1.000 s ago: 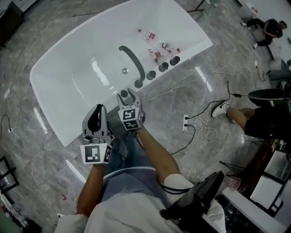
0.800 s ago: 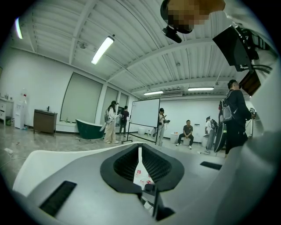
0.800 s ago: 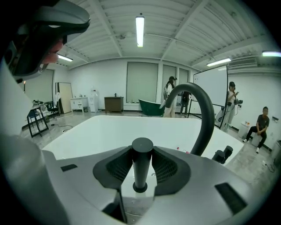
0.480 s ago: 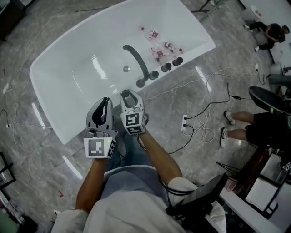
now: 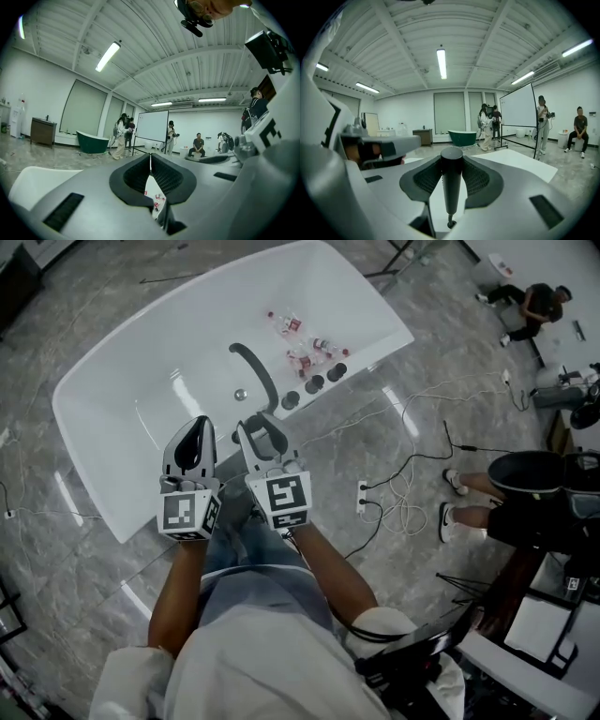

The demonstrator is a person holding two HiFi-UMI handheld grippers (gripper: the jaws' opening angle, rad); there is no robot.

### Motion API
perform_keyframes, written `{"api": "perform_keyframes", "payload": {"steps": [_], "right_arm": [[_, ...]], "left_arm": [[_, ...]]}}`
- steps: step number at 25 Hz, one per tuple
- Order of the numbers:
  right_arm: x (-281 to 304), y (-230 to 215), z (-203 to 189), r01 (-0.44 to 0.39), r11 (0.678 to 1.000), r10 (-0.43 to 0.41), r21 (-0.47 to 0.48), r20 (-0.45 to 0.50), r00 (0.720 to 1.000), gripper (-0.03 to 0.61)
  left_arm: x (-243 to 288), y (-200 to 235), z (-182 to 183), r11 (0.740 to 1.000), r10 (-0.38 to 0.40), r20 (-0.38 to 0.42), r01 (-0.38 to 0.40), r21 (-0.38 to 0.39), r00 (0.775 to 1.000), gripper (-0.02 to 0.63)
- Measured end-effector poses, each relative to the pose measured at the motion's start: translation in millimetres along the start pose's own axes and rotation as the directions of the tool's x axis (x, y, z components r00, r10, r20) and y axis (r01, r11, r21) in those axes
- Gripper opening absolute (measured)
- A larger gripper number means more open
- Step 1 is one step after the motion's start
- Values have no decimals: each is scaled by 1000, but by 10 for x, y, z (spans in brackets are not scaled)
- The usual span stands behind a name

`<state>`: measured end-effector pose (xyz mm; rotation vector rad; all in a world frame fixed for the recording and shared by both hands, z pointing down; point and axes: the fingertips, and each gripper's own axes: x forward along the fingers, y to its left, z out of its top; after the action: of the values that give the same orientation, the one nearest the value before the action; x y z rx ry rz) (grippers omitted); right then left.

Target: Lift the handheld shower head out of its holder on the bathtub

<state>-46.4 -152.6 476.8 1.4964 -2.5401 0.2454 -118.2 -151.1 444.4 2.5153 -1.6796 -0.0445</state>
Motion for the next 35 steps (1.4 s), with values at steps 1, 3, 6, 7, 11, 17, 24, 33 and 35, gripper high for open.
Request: {"api": "perform_keyframes", "payload": {"steps": [1,3,6,7,11,17,24,33,35], "right_arm": [[-108,1,175,2,1000,-2,7,16,1000,143],[-334,6,483,1,1000,-2,21,49,999,143],[-663,32,950,-20,999,15,45,130,991,143],[-770,49,1110,-29,998,21,49,156,987,143],[-1185,179,1765,-47,999,40,22,248,968,143],[-1620,489,2379,-72,997,80,-36,323,943,143],[-1690,678,2364,-98,995,103,-32,289,952,143],[-1609,710,2266,-96,995,100,-27,264,959,143],[-1602,727,2252,-96,995,99,-25,260,961,143]], "left_arm": [[-18,-45,100,1000,-9,4,9,2,1000,18],[-85,-144,285,1000,-17,17,17,10,1000,18],[-207,-295,573,1000,-11,52,11,3,999,18],[-240,-356,672,1000,-18,63,18,3,998,18],[-322,-538,1159,998,-52,113,48,33,992,18],[-587,-670,1769,994,-92,179,81,69,980,18],[-739,-763,1934,992,-123,174,115,54,977,18],[-778,-669,1882,994,-111,151,108,29,982,18],[-787,-658,1871,993,-115,153,112,33,982,18]]}}
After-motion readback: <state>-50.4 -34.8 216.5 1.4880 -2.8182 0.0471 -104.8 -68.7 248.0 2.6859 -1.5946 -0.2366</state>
